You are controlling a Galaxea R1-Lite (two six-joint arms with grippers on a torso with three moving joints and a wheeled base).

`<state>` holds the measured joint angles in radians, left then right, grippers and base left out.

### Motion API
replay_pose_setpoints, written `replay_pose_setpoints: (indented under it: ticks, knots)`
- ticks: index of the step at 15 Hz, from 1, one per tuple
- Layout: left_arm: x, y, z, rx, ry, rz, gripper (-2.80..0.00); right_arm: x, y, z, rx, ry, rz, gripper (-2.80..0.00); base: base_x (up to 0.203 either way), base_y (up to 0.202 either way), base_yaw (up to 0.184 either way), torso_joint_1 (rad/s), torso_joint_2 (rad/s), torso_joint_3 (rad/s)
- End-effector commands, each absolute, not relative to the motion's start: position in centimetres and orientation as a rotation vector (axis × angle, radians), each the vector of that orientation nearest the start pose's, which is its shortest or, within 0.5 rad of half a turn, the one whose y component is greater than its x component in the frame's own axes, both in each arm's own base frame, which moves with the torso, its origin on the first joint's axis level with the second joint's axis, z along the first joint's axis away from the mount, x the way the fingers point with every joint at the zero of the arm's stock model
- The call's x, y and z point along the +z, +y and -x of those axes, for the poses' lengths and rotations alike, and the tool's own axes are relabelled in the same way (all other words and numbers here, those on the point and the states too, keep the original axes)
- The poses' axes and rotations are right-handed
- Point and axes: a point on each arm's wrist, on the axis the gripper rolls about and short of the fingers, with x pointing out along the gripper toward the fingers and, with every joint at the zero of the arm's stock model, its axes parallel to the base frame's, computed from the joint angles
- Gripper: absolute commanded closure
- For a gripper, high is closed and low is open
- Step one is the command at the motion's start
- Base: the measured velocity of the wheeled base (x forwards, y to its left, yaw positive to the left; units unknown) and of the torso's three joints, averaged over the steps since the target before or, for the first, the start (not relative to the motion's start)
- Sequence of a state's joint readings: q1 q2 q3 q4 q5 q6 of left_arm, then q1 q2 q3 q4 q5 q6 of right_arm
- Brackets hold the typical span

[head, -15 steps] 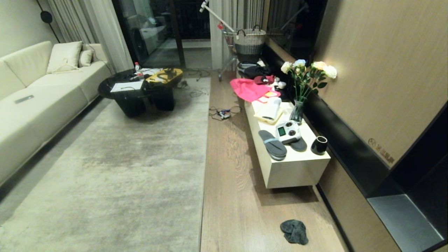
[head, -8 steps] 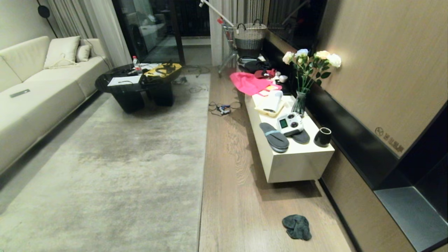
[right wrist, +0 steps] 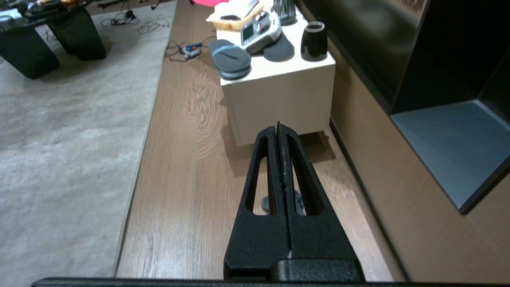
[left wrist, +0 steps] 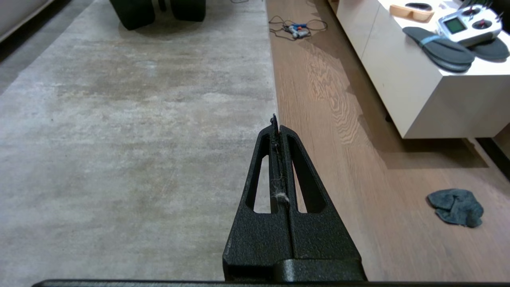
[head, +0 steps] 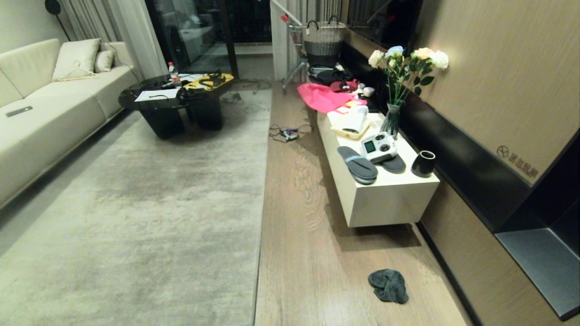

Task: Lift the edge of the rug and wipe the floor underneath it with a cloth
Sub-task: Pick up the rag

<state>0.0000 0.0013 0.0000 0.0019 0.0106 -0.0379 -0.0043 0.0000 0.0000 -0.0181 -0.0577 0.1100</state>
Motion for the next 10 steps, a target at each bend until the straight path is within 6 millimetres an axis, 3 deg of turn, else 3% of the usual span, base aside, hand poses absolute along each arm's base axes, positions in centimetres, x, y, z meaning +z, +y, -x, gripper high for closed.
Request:
replay_pose_setpoints:
  ticks: [1,8,10]
  knots:
    - [7.54,0.02,2.27,0.011,0.003,0.038,0.00,7.74,-0.12,2.29,-0.062,-0.022,-0.111,0.00,0.000,0.000,0.000,-0.065,0.47,0.395]
    - [7.54,0.02,2.27,0.011,0.003,0.038,0.00,7.74,-0.12,2.29,-0.062,-0.022,-0.111,0.00,0.000,0.000,0.000,-0.017,0.43,0.411]
    - [7.54,0.02,2.27,0.011,0.003,0.038,0.00,7.74,-0.12,2.29,-0.062,-0.022,-0.111,0.00,0.000,0.000,0.000,-0.001,0.04,0.058]
